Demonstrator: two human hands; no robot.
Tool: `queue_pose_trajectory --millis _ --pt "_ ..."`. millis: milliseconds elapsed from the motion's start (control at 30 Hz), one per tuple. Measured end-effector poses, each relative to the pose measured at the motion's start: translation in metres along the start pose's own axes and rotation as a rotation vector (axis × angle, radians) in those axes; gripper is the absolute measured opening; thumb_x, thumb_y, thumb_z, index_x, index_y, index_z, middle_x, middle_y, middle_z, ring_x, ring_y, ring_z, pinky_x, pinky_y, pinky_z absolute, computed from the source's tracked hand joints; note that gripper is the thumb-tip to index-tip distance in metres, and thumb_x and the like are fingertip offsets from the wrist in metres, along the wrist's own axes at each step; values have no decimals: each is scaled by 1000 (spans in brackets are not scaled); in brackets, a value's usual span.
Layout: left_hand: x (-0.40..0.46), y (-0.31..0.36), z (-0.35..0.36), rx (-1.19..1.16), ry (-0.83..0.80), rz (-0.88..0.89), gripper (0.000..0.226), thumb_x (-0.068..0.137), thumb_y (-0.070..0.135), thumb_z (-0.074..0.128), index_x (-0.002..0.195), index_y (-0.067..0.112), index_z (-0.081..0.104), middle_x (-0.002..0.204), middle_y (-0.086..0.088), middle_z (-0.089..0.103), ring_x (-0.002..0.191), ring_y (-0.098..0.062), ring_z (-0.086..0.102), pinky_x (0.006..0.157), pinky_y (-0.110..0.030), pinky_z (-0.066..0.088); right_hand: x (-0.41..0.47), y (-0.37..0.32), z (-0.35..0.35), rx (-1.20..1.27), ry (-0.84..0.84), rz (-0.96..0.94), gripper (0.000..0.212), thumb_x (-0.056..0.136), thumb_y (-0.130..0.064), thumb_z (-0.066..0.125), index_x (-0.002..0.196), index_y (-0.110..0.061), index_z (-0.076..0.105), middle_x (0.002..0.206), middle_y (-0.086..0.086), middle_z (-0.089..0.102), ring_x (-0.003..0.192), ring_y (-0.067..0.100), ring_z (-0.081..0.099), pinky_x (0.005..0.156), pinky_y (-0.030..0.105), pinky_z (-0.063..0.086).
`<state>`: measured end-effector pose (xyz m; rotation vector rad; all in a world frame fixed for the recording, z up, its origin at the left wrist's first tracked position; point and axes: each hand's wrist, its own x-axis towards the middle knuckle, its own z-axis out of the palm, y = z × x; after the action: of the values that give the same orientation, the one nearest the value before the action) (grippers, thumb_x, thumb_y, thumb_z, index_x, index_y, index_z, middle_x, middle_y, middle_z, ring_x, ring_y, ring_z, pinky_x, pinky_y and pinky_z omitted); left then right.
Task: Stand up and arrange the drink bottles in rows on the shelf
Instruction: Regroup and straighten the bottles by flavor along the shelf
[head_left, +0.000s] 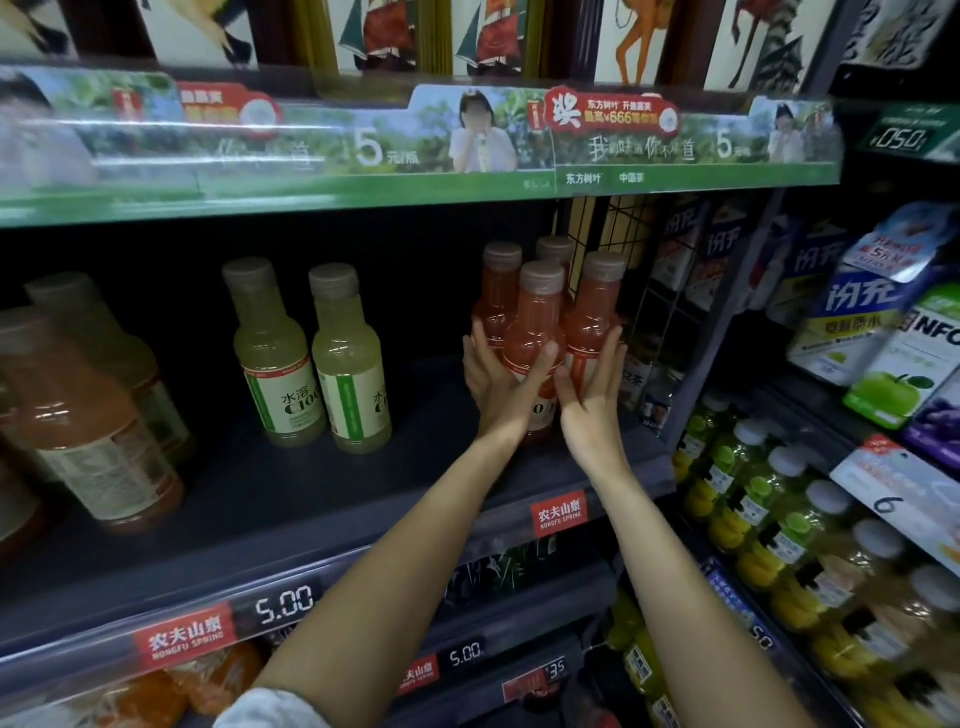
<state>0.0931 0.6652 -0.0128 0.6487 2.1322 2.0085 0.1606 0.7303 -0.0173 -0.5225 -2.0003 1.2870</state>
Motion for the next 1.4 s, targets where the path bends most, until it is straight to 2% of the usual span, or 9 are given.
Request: queue_pose_trajectory --millis 167,300,401,601,668,834,1001,1268,1402 --pt "-6 10 -26 -7 -121 -51 96 75 72 55 151 40 7 160 3 13 145 -17 17 117 -45 19 -4 -2 -8 -34 104 -76 69 94 -40 51 151 -28 14 156 4 22 144 17 19 117 33 16" --pt "-34 28 -80 -43 -137 -18 43 96 24 56 137 19 46 130 2 55 124 -10 48 95 -16 33 -44 -25 4 -141 338 -310 39 92 -19 48 127 -2 47 123 11 51 119 24 44 96 20 29" --pt "-68 34 -144 146 -90 127 33 94 29 58 126 23 58 127 8 59 122 -9 52 96 -19 40 -74 -48 39 -120 275 -510 27 93 -15 46 116 -5 54 112 -3 51 108 10 45 93 19 34" --pt "-135 28 -280 583 378 538 24 92 24 52 107 11 67 96 11 69 89 0 64 81 -16 47 -118 -98 133 -77 -118 -734 21 93 -16 47 100 -8 64 90 1 70 84 16 63 73 32 49" --pt "-147 18 -325 798 608 603 22 90 19 53 104 7 65 92 1 67 88 -17 60 80 -23 42 -132 -112 165 -38 -246 -751 21 92 -18 47 104 -11 64 91 -1 71 85 15 65 71 33 51" --pt "-165 -2 -410 1047 1037 370 53 80 29 64 126 7 50 121 -19 52 114 -35 40 97 -44 31 -152 -140 237 -235 -334 -849 41 85 -21 58 126 -20 56 131 11 52 118 31 48 91 49 47" --pt "-166 -1 -439 966 925 250 89 73 41 77 142 4 34 127 -24 45 117 -33 39 98 -41 36 -149 -143 276 -319 -354 -714 50 83 -19 70 128 -35 54 155 21 12 138 45 20 102 63 32" --pt "-166 -11 -446 924 798 281 83 79 43 73 144 10 35 130 -14 50 119 -27 46 92 -23 33 -167 -151 287 -334 -67 -758 45 78 -2 59 117 -24 62 149 18 26 135 39 25 104 56 35" --pt "-167 -11 -448 970 805 288 84 79 53 66 145 11 35 130 -14 51 117 -28 49 88 -26 37 -178 -184 313 -168 -236 -843 51 85 -13 58 135 -14 45 133 12 49 120 28 50 96 41 48"
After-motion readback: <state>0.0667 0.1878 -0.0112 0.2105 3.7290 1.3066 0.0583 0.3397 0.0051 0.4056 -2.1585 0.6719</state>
